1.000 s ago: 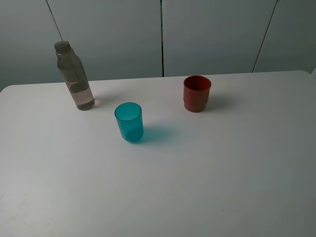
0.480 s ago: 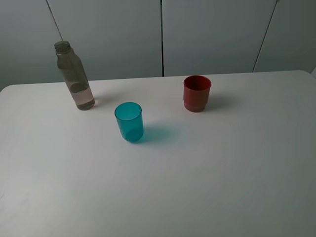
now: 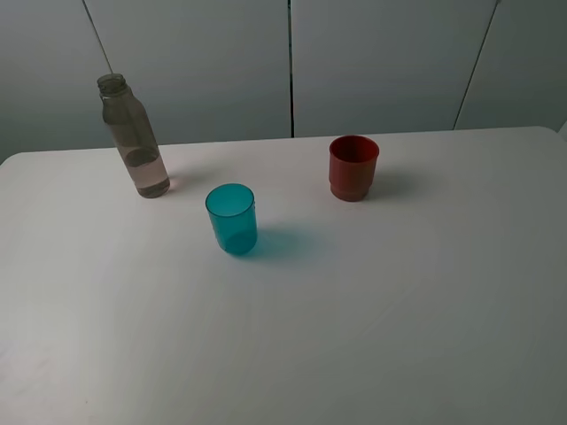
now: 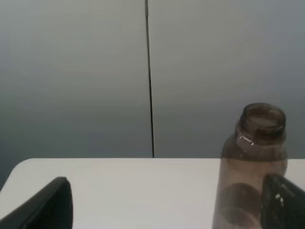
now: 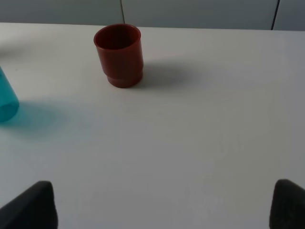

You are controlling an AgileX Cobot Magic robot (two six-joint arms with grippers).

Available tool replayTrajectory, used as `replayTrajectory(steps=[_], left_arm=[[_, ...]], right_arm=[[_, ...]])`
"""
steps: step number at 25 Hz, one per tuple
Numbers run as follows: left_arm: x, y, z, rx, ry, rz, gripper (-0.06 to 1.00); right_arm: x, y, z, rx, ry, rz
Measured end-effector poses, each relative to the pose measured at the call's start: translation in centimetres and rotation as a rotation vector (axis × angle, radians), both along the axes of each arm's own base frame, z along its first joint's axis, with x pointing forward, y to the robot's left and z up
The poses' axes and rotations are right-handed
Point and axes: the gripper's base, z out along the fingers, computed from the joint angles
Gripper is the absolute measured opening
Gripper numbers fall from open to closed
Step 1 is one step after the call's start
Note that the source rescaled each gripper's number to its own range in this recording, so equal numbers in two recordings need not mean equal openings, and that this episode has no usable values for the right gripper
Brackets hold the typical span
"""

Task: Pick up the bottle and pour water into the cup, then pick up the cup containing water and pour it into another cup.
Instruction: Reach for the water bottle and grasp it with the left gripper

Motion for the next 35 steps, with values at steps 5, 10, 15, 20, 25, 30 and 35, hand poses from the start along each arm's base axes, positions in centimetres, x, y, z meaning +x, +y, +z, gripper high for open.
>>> replayTrajectory(steps=[5, 10, 15, 20, 25, 30, 35], left_arm=[[3.5, -0.2, -3.8, -0.031, 0.013, -0.051, 1.00], [5.9, -1.1, -8.0, -0.019, 0.014, -0.188, 1.00], [7.3, -1.4, -11.9, -0.068, 0.018, -0.219, 1.00], [7.9, -1.6, -14.4, -0.034, -0.016, -0.258, 1.00], [8.5, -1.7, -15.4, 0.013, -0.099, -0.287, 1.00], [9.7, -1.8, -16.2, 0.066, -0.132, -0.309, 1.00], [11.2, -1.9, -16.8, 0.089, -0.155, -0.330, 1.00]], right_arm=[[0.0, 0.0, 0.0, 0.000, 0.000, 0.000], [0.0, 0.0, 0.0, 0.000, 0.000, 0.000], [0.0, 0.0, 0.0, 0.000, 0.000, 0.000], [0.0, 0.0, 0.0, 0.000, 0.000, 0.000], [0.0, 0.0, 0.0, 0.000, 0.000, 0.000], [0.0, 0.0, 0.0, 0.000, 0.000, 0.000], [0.0, 0.0, 0.0, 0.000, 0.000, 0.000]])
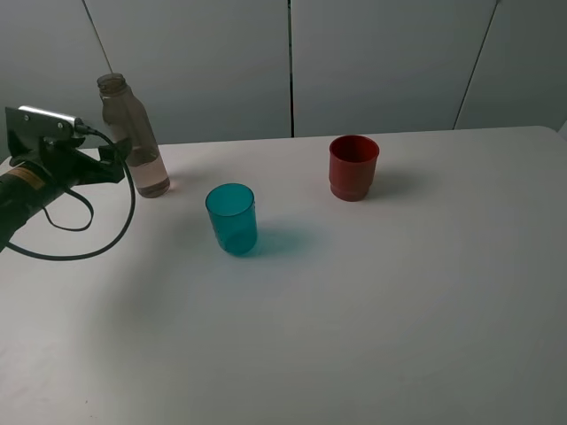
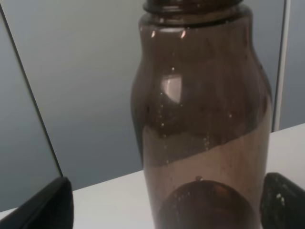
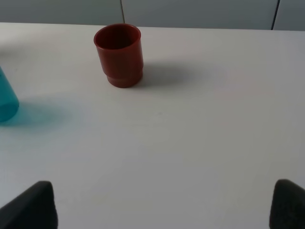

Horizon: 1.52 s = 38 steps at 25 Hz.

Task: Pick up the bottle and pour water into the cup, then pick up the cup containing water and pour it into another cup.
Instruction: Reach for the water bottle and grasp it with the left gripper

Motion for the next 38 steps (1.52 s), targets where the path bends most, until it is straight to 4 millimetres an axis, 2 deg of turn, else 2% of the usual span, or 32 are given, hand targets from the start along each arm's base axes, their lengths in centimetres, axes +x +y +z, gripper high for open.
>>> replayTrajectory(steps=[10, 25, 29, 30, 31, 32, 33, 34, 38], left_arm=[[2.7, -2.4, -1.3, -0.006, -0.028, -0.083, 1.00], [5.5, -2.5, -3.3, -0.042, -0.031, -0.069, 1.00], [5.8, -2.4, -3.2, -0.061, -0.031, -0.062, 1.00], [5.9, -2.4, -3.2, -0.064, -0.033, -0.059, 0.96], [6.0, -2.4, -3.1, -0.065, -0.035, -0.059, 0.83], [6.1, -2.4, -3.1, -0.066, -0.035, -0.058, 0.53], [6.1, -2.4, -3.1, -0.069, -0.034, -0.058, 0.10], [6.1, -2.4, -3.1, -0.069, -0.036, -0.058, 0.05], [6.2, -2.4, -3.1, -0.076, -0.035, -0.056, 0.05]], right_arm=[[0.0, 0.0, 0.0, 0.000, 0.000, 0.000], [0.0, 0.0, 0.0, 0.000, 0.000, 0.000], [0.0, 0.0, 0.0, 0.000, 0.000, 0.000], [0.0, 0.0, 0.0, 0.000, 0.000, 0.000], [0.0, 0.0, 0.0, 0.000, 0.000, 0.000], [0.0, 0.0, 0.0, 0.000, 0.000, 0.000], [0.0, 0.0, 0.0, 0.000, 0.000, 0.000], [0.0, 0.0, 0.0, 0.000, 0.000, 0.000], [0.0, 0.0, 0.0, 0.000, 0.000, 0.000]])
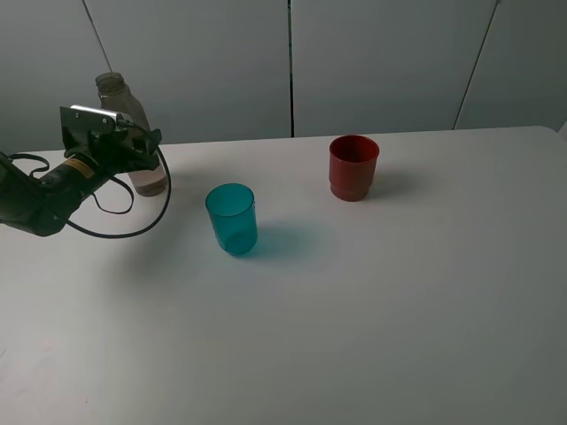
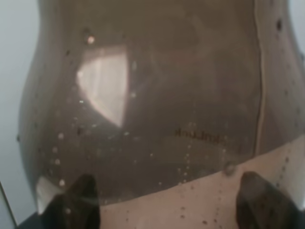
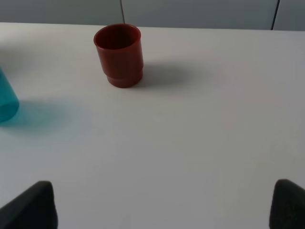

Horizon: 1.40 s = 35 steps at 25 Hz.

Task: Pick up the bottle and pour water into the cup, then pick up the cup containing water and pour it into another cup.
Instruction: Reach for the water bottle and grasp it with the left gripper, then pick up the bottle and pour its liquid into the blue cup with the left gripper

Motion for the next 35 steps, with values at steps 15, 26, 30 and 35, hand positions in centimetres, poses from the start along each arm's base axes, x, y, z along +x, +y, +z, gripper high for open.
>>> replayTrajectory(steps=[15, 26, 30, 35], left_arm=[[0.0, -0.1, 0.0, -0.016, 0.004, -0.006, 0.02], [0.0, -0.1, 0.0, -0.013, 0.004, -0.015, 0.02], [0.0, -0.4, 0.5, 0.020, 0.025, -0.050, 0.02], [-0.2, -0.9, 2.0, 0.120, 0.061, -0.119, 0.01]], right_arm=[[0.0, 0.0, 0.0, 0.000, 0.000, 0.000], [0.0, 0.0, 0.0, 0.000, 0.000, 0.000], [0.0, 0.0, 0.0, 0.000, 0.000, 0.000], [0.0, 0.0, 0.0, 0.000, 0.000, 0.000]])
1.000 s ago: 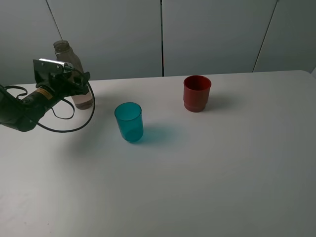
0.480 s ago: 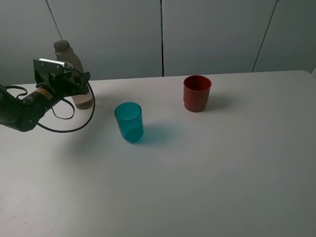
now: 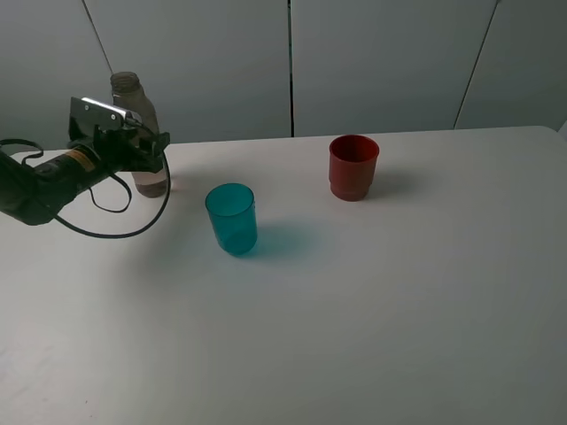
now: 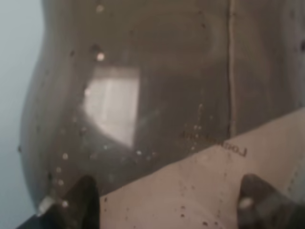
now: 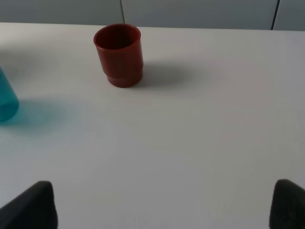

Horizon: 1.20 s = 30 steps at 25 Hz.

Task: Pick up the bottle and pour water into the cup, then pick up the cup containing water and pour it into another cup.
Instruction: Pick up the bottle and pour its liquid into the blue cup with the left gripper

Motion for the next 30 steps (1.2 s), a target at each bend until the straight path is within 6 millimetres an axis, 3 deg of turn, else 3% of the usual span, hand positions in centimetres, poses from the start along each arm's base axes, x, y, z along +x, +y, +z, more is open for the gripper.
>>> replayTrajectory(steps=[8, 14, 19, 30], left_arm=[[-2.3, -0.6, 2.3, 0.177, 0.015, -0.109, 0.01], [-4.0, -0.4, 5.1, 0.323, -0.021, -0.121, 0.01], [-4.7, -1.8, 6.7, 0.443, -0.042, -0.200, 0.01], [-5.9, -3.6, 5.4, 0.694, 0.027, -0.389, 0.01]], right_arm=[[0.0, 0.0, 0.0, 0.000, 0.000, 0.000], [0.0, 0.0, 0.0, 0.000, 0.000, 0.000], [0.0, 0.0, 0.0, 0.000, 0.000, 0.000], [0.0, 0.0, 0.0, 0.000, 0.000, 0.000]])
